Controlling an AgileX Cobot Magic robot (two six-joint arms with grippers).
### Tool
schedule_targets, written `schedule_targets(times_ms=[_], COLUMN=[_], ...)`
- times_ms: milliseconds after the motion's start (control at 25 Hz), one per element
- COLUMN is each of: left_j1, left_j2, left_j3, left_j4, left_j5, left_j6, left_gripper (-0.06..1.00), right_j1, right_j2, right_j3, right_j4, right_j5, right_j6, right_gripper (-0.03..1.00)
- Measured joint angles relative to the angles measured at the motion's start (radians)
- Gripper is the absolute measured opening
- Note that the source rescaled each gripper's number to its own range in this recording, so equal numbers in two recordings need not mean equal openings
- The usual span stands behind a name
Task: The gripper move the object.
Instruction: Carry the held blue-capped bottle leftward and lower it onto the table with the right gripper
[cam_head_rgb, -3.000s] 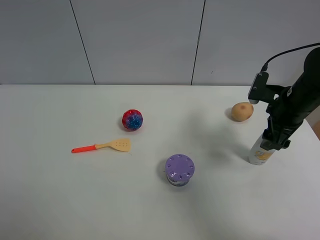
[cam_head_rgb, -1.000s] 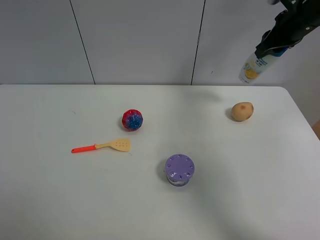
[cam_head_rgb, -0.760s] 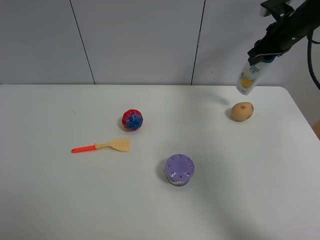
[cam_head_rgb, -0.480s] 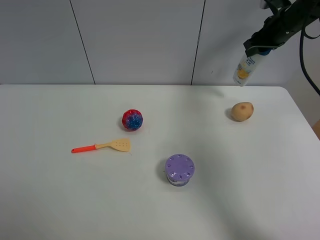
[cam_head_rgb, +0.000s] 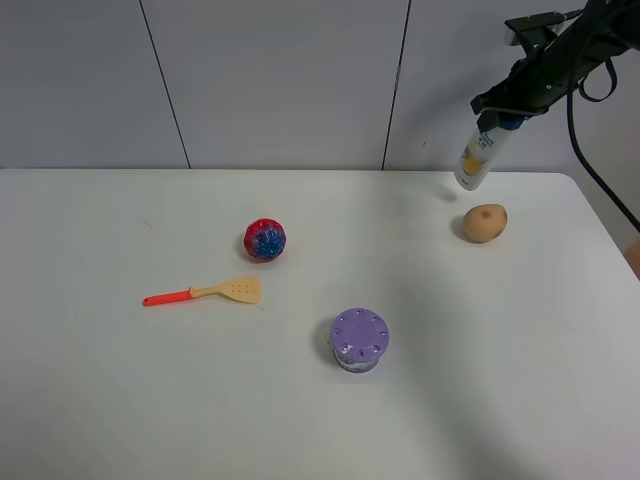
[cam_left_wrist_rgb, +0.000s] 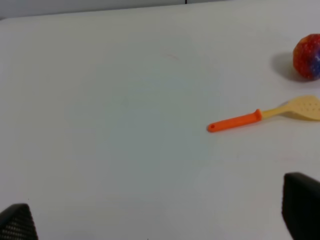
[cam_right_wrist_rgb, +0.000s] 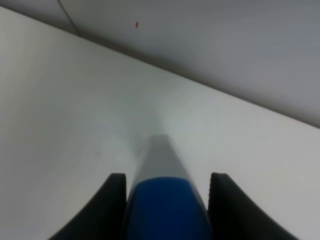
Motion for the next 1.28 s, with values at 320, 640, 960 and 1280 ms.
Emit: schedule_targets(times_ms=[320,640,960,1280], left_j1=[0.0,0.0,0.0,0.0], left_j2=[0.0,0.0,0.0,0.0], left_j3=[0.0,0.0,0.0,0.0], left_j4=[0.0,0.0,0.0,0.0], left_j5=[0.0,0.0,0.0,0.0], left_j6=[0.0,0.0,0.0,0.0], left_gripper=[1.0,1.0,1.0,1.0], right_j1=[0.0,0.0,0.0,0.0], right_j2=[0.044,0.048,0.048,0.075], right_j3=[-0.003,-0.003,-0.003,-0.005], right_j4=[-0.014,-0.017,-0.017,-0.017], right_j5=[-0.002,-0.023,-0.024,-0.022], right_j6=[0.008,0.008,0.008,0.008], right_gripper=[0.0,0.0,0.0,0.0])
